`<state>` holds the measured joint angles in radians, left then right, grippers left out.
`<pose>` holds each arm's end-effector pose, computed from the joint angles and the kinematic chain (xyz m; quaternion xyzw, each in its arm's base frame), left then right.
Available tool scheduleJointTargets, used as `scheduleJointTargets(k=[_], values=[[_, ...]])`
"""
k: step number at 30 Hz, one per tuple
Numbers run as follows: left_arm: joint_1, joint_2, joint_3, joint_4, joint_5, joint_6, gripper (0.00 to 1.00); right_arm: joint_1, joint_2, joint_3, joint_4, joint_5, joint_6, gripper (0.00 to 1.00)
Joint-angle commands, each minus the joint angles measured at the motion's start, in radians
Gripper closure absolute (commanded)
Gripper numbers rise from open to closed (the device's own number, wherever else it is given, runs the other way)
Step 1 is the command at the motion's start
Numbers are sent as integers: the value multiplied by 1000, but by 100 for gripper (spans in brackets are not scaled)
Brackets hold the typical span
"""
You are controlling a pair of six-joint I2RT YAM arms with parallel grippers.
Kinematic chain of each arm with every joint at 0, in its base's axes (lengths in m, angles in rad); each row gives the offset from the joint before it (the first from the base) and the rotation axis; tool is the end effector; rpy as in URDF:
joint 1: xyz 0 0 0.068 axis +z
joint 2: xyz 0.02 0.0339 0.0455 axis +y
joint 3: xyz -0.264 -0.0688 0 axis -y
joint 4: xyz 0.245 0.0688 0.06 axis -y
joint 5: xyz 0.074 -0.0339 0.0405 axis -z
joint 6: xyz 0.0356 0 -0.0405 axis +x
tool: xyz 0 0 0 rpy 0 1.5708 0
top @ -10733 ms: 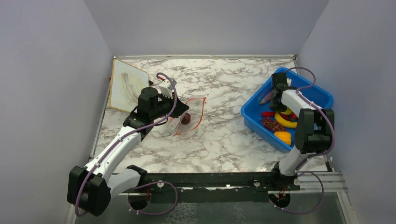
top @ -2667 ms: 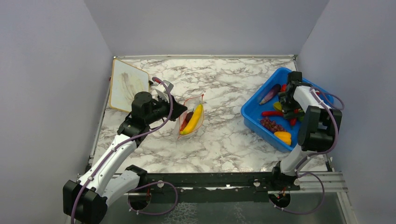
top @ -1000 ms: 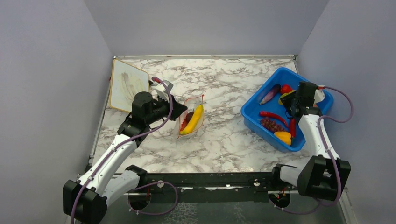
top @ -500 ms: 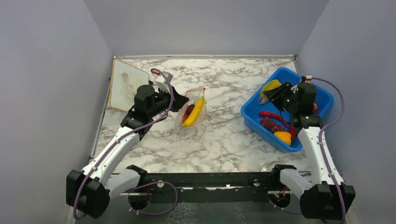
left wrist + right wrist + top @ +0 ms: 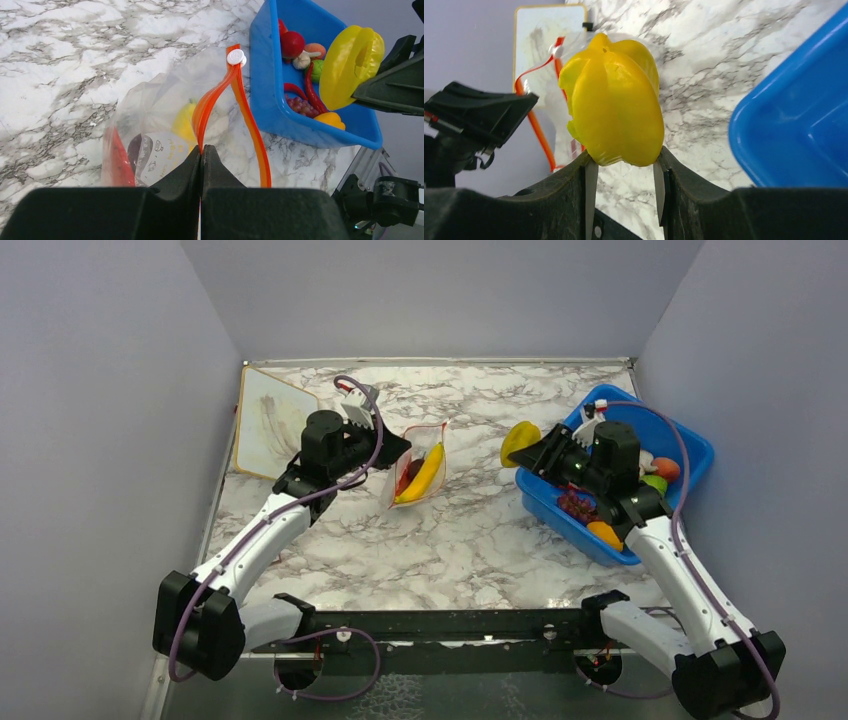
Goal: Place the food in the zip-top bag and seal the zipper
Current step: Place the fake fruit in the zipper food storage bag.
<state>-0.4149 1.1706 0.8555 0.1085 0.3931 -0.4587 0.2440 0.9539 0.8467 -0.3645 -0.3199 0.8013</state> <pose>0.2446 -0.1226 0.3158 0.1064 0.7638 -0.3989 0.4961 0.2043 0.0624 0.3133 0.1516 0.8323 0.3751 0.3790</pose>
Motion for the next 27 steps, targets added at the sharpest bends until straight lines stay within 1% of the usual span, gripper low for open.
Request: scheduleJointTargets(k=[1, 8, 14, 17, 21, 27], values=[[-8, -1, -18, 55, 38, -3, 100, 56, -17, 37, 59, -58, 39, 89], [-10, -9, -31, 69, 63, -19, 100, 159, 29, 53, 120, -67, 111, 88], [-12, -11, -32, 76, 83, -39, 100, 318, 80, 73, 200, -12, 184, 85], [-12, -13, -31, 76, 92, -55, 100, 416, 133, 100, 214, 51, 203, 82], [-11, -25, -45, 79, 95, -61, 100, 516, 211, 135, 235, 110, 223, 78], [-11, -46, -55, 65, 107, -65, 100, 541, 283, 148, 225, 219, 230, 75]])
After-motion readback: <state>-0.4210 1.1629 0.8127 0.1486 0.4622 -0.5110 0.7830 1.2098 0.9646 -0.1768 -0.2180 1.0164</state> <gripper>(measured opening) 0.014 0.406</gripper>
